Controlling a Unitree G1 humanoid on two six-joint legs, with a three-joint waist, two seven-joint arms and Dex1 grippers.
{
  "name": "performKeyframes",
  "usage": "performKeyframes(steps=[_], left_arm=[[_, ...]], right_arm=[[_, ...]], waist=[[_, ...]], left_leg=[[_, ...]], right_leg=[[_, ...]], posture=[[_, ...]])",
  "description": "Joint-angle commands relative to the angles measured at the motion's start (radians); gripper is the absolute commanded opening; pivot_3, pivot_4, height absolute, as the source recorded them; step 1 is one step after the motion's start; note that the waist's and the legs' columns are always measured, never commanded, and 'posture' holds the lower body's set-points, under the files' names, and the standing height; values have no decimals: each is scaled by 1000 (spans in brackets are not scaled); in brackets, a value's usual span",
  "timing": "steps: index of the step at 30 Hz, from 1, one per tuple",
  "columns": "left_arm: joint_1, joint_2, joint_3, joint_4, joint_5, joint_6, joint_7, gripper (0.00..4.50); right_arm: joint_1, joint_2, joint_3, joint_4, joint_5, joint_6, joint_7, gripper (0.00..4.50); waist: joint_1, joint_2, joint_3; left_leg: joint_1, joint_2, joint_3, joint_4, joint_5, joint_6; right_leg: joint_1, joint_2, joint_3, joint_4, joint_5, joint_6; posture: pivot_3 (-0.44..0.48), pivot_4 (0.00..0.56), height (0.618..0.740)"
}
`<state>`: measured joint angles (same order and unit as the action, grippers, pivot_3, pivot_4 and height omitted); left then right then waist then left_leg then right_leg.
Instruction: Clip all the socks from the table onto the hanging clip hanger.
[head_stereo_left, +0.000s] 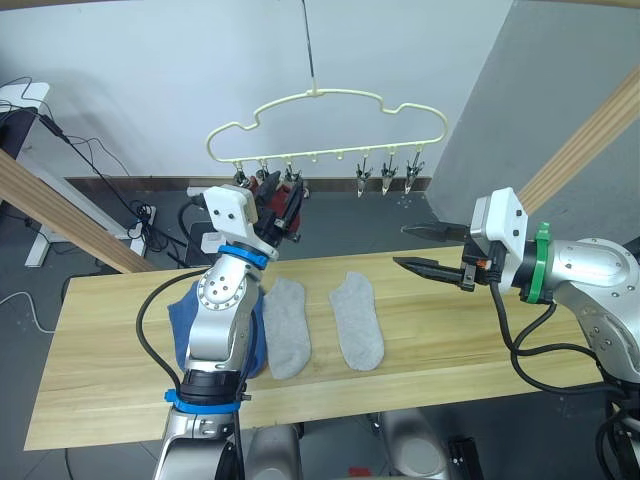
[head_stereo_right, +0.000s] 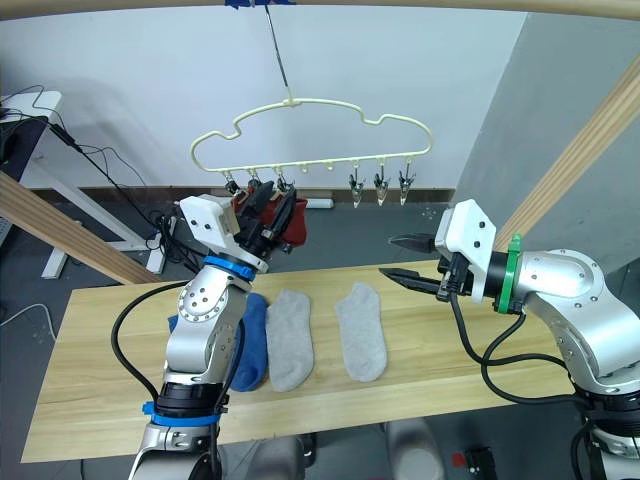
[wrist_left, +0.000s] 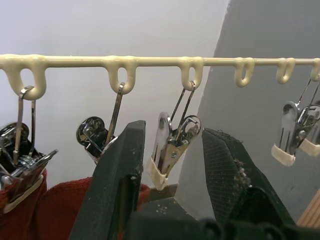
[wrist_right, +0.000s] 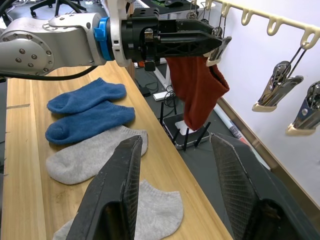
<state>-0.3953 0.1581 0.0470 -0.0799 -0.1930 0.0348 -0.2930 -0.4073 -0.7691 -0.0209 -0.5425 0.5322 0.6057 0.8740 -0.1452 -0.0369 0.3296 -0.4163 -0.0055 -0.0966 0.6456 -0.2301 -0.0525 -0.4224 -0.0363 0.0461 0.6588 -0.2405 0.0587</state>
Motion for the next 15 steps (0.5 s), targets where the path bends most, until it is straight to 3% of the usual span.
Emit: performKeyframes(steps=[1, 15], left_arm=[[-2, -8, 2, -51, -4, -16, 12, 1943], [-9, -27, -31, -66, 53, 7, 74, 1943]], right_arm=[[-3, -17, -37, -38, 24, -3, 2, 2258], [-13, -30, -45, -26, 68, 22, 13, 2258]], waist=[[0, 0, 0], [0, 0, 0]], left_leg=[[0, 0, 0, 0, 0, 0], [0, 0, 0, 0, 0, 0]], right_leg=[[0, 0, 0, 0, 0, 0], [0, 0, 0, 0, 0, 0]], posture=[[-327, 312, 740], [-327, 310, 740]])
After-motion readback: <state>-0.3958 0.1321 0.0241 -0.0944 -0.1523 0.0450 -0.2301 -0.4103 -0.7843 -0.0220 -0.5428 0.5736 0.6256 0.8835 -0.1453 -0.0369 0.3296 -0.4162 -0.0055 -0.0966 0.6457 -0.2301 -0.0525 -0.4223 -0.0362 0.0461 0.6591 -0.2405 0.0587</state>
